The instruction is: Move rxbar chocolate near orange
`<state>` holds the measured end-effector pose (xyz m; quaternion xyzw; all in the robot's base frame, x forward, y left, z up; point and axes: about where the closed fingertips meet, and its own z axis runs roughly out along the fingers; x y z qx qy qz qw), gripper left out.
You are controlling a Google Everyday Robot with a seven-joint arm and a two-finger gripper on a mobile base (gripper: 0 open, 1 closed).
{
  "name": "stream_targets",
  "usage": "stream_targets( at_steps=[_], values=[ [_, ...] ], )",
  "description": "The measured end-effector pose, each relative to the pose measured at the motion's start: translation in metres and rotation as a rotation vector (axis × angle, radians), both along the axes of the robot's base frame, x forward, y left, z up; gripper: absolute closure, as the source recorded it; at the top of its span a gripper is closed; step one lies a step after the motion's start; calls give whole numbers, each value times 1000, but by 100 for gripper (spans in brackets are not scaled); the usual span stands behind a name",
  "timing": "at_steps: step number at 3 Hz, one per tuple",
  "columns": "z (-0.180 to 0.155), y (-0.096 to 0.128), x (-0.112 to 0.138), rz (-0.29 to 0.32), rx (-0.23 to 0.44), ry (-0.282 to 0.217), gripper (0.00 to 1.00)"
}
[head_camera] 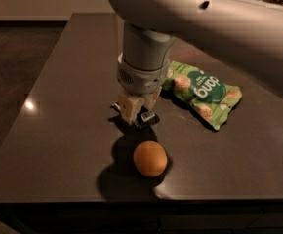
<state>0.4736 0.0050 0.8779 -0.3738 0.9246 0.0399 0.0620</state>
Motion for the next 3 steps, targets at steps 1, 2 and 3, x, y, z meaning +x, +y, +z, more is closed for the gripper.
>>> stream_targets(
  at_steps=[1,2,3],
  values=[
    [-2,-1,-6,0,4,13,82],
    [-5,-2,-10,-1,9,28,58],
    [-4,-2,-10,-1,12,22,28]
  ],
)
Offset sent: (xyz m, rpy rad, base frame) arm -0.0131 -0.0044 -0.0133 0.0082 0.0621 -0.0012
